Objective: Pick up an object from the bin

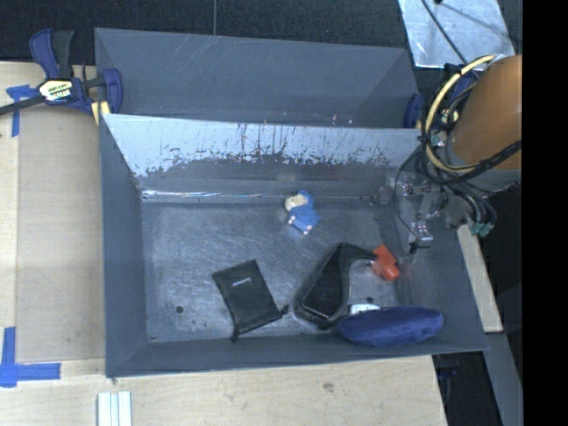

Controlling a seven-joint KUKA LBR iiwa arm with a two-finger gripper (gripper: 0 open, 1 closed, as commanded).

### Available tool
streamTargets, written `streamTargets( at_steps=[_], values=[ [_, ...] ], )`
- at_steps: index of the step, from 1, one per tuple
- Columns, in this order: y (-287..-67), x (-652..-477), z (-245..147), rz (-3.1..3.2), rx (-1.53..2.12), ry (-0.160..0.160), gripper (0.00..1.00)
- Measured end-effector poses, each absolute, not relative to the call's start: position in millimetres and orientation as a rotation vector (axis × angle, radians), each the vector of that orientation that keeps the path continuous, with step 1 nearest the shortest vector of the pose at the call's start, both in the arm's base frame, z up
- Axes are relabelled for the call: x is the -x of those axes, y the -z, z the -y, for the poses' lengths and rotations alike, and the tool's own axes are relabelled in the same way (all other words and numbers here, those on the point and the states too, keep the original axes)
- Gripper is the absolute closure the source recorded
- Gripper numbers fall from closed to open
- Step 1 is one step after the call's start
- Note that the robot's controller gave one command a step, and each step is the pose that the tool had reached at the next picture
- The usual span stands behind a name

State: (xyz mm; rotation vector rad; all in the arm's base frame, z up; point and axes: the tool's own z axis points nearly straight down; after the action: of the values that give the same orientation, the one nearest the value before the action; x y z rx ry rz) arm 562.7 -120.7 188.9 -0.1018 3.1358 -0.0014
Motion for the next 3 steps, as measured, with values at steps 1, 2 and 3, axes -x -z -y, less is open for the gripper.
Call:
streamTargets(
  at_steps=[1, 2, 3],
  values=[
    [-65, -551.8, 114, -3.146, -0.038, -0.002, 0.00],
    [-70, -554.1, 114, -3.138, -0.034, 0.001, 1.00],
    [-300, -517.6, 104, -3.128, 0.070, 0.005, 1.00]
  ],
)
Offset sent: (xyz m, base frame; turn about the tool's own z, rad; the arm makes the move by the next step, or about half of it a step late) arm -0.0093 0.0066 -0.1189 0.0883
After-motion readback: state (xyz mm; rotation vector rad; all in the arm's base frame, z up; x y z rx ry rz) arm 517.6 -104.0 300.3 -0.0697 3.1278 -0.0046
